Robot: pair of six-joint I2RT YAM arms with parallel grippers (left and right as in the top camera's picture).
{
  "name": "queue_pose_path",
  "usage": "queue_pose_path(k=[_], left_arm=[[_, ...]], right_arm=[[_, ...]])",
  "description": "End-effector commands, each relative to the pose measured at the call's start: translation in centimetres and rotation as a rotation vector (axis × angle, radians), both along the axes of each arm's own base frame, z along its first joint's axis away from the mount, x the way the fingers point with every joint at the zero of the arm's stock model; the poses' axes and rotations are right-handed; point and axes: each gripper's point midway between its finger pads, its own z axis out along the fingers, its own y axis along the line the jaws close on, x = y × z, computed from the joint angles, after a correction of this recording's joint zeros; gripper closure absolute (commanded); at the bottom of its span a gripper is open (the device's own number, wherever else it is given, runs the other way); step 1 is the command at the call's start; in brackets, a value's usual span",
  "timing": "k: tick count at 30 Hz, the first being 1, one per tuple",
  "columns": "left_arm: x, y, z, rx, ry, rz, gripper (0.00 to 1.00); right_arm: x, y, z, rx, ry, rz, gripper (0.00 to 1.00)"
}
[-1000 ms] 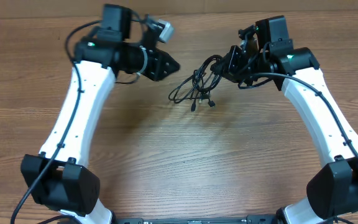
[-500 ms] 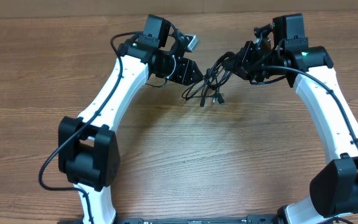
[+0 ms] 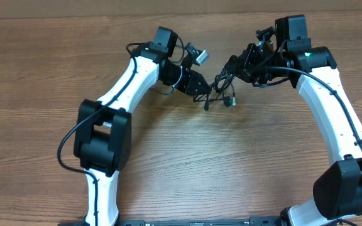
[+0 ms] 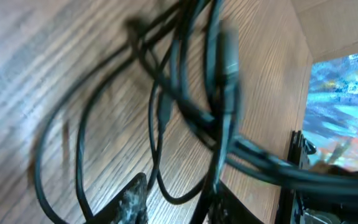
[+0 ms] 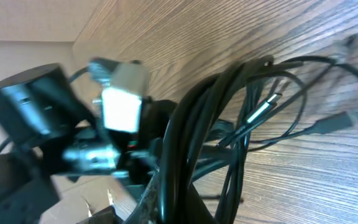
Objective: Untangle cables
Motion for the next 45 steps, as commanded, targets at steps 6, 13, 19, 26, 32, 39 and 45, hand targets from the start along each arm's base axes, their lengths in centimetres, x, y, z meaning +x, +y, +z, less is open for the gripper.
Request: queue_pose_path(k=[6,13,19,26,32,39,45], left_arm=[[-0.8,-1.5,-1.2,-0.004,-0.008,-0.049,0.74],[4.4,2.5,0.2,0.143,-0.069,0.199,0.93],[5.8,7.0,8.8,0.083,-0.155,0.353,0.96],[4.6,15.0,12.1,0.314,-0.153,0.651,0.93],[1.5,18.6,9.6,0.518,-0.026,0.708,0.87],[1.7,18.2,9.8,0.493,-0.042,0.686,0.69],[2.6,11.8,15.2,0.054,-0.248,0.337,0.58]], right_arm=[[0.1,0.2,2.6,0.023,-0.072,0.020,0.96],[0.3,-2.8,0.0,-0.135,0.024,-0.143,0.96],[0.5,-4.6,-1.1,-0.233,0.041,-0.209,0.96],[1.0,-2.4,0.5,-0.163,-0.093,-0.040,0.96],[1.3,0.7,3.7,-0.017,-0.279,0.147,0.96],[-0.5,3.7,7.7,0.179,-0.468,0.386,0.96],[-2.5,4.4,10.3,0.268,-0.528,0.467,0.96]])
